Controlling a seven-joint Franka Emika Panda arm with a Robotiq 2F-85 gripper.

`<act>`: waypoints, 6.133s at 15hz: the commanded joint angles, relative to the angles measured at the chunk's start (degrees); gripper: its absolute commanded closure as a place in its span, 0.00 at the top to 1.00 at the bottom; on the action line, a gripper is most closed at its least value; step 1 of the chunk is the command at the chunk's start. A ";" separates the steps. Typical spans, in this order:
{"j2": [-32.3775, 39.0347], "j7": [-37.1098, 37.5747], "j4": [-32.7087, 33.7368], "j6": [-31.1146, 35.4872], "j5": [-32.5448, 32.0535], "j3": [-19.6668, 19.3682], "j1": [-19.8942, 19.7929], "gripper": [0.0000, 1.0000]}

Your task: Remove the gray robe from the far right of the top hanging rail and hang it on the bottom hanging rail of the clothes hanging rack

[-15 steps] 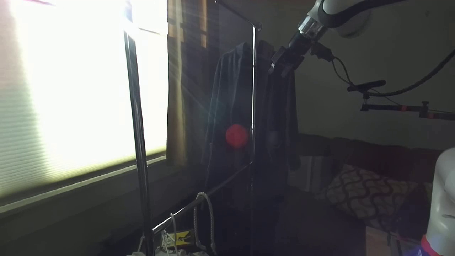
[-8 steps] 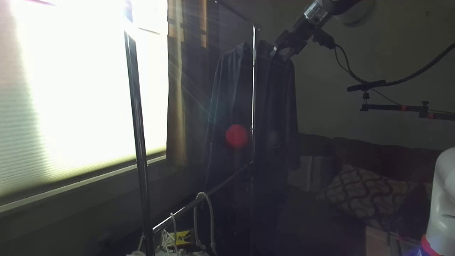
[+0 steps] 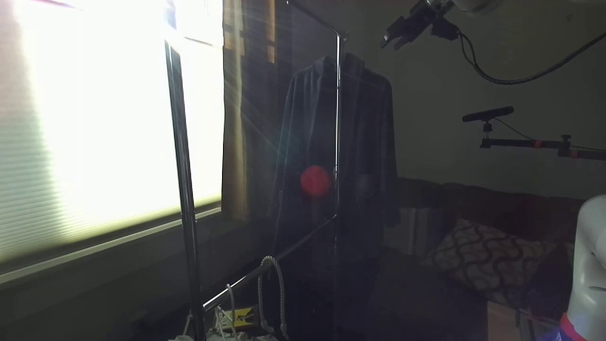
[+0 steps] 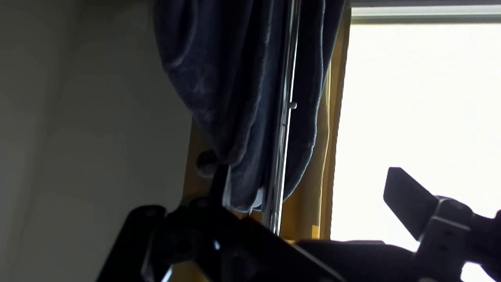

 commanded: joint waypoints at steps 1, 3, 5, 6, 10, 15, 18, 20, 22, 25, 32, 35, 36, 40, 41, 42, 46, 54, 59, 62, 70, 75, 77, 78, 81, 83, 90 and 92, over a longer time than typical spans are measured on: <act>3.04 -1.23 3.43 -0.44 3.09 -0.01 -1.20 1.00; 7.44 -1.40 8.02 -0.67 5.13 -0.31 -1.77 1.00; 7.82 -3.81 6.82 -2.51 3.15 0.87 -1.99 1.00; 8.62 -4.21 7.08 -2.84 3.21 0.89 -2.44 1.00; 14.56 -14.19 11.60 -0.82 5.33 -1.14 -4.96 1.00; 21.83 -35.76 18.25 -10.12 23.53 -7.95 -3.76 1.00; 28.62 -44.10 26.84 -18.68 36.76 -10.58 -7.51 1.00; 32.78 -44.93 32.56 -21.31 42.84 -11.77 -10.76 1.00; 36.43 -42.28 37.46 -20.96 46.42 -12.29 -13.76 1.00; 34.56 -42.44 34.47 -18.52 44.62 -11.59 -12.86 1.00; 37.16 -38.86 36.70 -28.33 45.62 -9.37 -12.48 1.00; 37.96 -36.60 36.65 -24.79 46.19 -8.33 -11.18 1.00; 38.19 -35.30 36.51 -22.90 46.40 -8.08 -10.72 1.00; 39.07 -28.64 35.51 -11.76 44.39 -8.18 -7.45 0.98; 39.42 -27.84 35.41 -8.85 43.94 -8.41 -6.97 0.87; 41.13 -29.08 37.29 -8.47 45.97 -8.67 -9.82 0.73; 41.25 -32.73 37.81 -12.01 45.25 -8.73 -12.54 0.46; 38.10 -32.62 37.03 -23.00 47.23 -7.79 -14.54 0.00; 36.99 -30.88 37.47 -22.05 51.22 -8.26 -16.24 0.02; 35.87 -30.47 37.41 -21.12 54.35 -8.31 -17.61 0.02; 33.13 -25.68 37.44 -18.88 57.91 -9.35 -19.14 0.02; 31.76 -24.94 34.50 -20.19 53.00 -12.86 -19.91 0.02; 30.24 -26.43 31.52 -20.98 48.79 -14.19 -19.12 0.02; 29.18 -26.81 29.48 -20.99 46.01 -14.76 -18.39 0.02; 23.90 -27.24 21.55 -22.31 38.10 -14.89 -16.20 0.02; 19.17 -26.78 15.51 -23.16 33.11 -14.01 -14.80 0.02; 1.08 -21.20 -5.45 -22.60 19.98 -7.52 -15.46 0.02; -4.14 -20.59 -10.83 -22.34 17.87 -6.37 -16.58 0.02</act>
